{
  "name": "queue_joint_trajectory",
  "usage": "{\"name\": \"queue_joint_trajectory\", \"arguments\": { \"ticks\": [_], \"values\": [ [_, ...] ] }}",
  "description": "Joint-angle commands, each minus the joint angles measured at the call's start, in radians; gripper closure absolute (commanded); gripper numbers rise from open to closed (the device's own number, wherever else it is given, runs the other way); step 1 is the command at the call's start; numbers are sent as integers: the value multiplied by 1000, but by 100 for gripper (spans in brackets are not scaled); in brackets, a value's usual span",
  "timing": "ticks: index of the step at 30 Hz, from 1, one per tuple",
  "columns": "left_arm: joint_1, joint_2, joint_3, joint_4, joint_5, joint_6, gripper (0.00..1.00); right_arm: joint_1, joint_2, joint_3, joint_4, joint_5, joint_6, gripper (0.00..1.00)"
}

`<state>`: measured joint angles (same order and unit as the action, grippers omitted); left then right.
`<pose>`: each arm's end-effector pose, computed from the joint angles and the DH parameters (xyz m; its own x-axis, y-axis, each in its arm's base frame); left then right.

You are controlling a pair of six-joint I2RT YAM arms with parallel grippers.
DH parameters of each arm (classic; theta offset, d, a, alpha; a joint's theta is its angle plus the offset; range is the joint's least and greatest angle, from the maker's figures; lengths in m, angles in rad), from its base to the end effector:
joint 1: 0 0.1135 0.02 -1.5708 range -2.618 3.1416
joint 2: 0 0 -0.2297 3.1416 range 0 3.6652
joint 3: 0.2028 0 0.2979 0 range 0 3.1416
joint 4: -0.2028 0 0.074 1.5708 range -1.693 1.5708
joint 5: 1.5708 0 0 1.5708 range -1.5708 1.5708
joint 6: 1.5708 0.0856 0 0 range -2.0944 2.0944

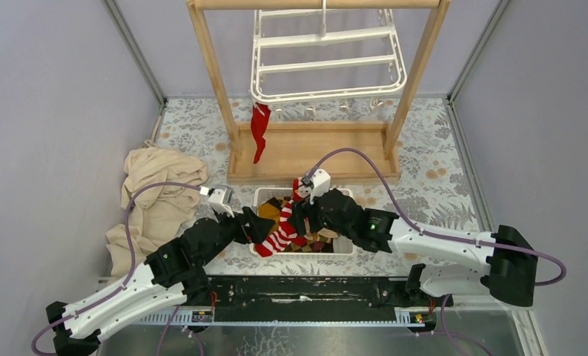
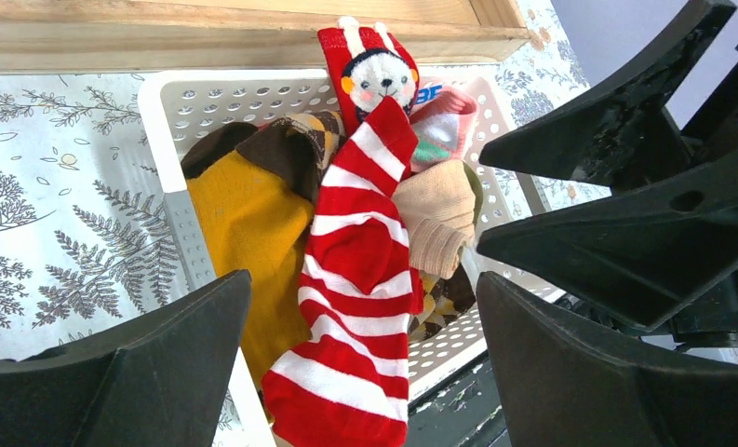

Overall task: Remove the socks clipped to the hanger
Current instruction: Place the sock in the bin.

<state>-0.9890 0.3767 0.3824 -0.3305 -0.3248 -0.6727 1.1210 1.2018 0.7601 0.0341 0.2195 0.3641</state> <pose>0.1574 -0.1896 0.2102 -0.5270 -0.2734 -0.8047 0.3800 0.7711 -0.5109 0.1782 0.3262 0.1948 -0.4431 -0.1183 -0.8886 -0.6787 0.6919 0.2463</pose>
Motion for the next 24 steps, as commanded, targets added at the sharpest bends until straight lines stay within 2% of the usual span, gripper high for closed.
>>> {"name": "queue_joint_trajectory", "arguments": {
  "ticks": [1,8,12,15,19,24],
  "values": [
    [-8,1,29,5,-30,-3,1,2,75,47,11,35,-19,24],
    [-8,-1,11,8,-22,-17,1,1,291,89,180,129,-6,29],
    [-8,-9,4,6,-10,-22,1,2,439,128,145,134,27,30],
    [-8,-21,-2,5,-8,-23,1,1,485,85,146,112,76,30],
    [-8,-21,-7,6,-11,-22,1,10,474,7,127,106,125,30],
    [-8,-4,-4,8,-18,-18,1,19,295,-113,98,147,142,29]
  ]
}}
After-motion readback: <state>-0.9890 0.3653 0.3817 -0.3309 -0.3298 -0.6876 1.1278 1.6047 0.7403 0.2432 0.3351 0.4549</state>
